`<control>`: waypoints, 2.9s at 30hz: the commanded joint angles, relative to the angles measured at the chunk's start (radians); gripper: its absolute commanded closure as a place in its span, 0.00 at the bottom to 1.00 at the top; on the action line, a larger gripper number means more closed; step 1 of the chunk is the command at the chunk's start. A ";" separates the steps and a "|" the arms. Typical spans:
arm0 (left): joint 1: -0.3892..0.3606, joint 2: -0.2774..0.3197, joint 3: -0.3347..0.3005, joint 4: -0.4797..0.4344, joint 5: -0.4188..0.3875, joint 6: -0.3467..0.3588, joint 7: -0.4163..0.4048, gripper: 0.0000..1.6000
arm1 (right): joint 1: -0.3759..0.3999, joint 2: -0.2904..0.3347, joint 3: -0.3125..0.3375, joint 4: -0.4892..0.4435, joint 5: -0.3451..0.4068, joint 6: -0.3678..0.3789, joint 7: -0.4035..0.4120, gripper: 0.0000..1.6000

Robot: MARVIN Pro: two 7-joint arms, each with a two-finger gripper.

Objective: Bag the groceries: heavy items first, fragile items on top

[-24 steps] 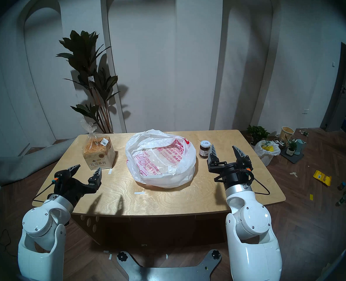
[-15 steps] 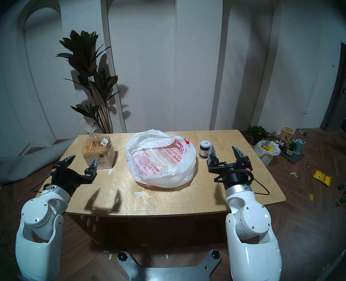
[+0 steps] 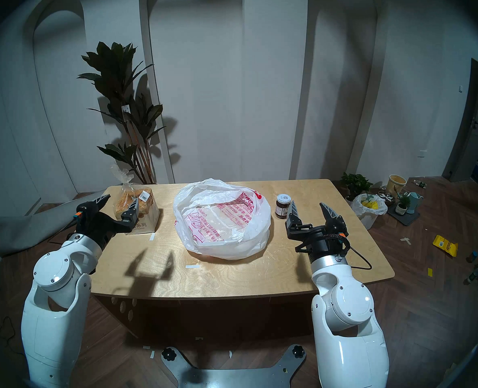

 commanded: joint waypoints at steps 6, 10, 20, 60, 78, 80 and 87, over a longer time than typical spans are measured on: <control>-0.153 0.056 0.027 0.099 -0.033 -0.006 0.025 0.00 | 0.008 0.001 0.002 -0.014 0.001 -0.005 0.001 0.00; -0.201 0.065 0.041 0.160 -0.042 -0.001 0.033 0.00 | 0.009 0.001 0.003 -0.013 0.002 -0.005 0.003 0.00; -0.303 0.092 0.068 0.286 -0.060 0.005 0.048 0.00 | 0.011 0.001 0.003 -0.008 0.005 -0.005 0.006 0.00; -0.644 0.114 0.202 0.657 -0.107 0.011 0.053 0.00 | 0.018 0.002 0.007 0.003 0.015 -0.006 0.019 0.00; -0.790 0.109 0.235 0.870 -0.109 0.007 0.032 0.00 | 0.019 0.001 0.010 0.001 0.016 -0.007 0.023 0.00; -0.789 0.112 0.233 0.883 -0.109 0.001 0.029 0.00 | 0.019 0.001 0.010 0.000 0.016 -0.007 0.023 0.00; -0.850 0.108 0.238 0.976 -0.102 -0.006 0.019 0.00 | 0.018 0.001 0.010 -0.002 0.015 -0.008 0.024 0.00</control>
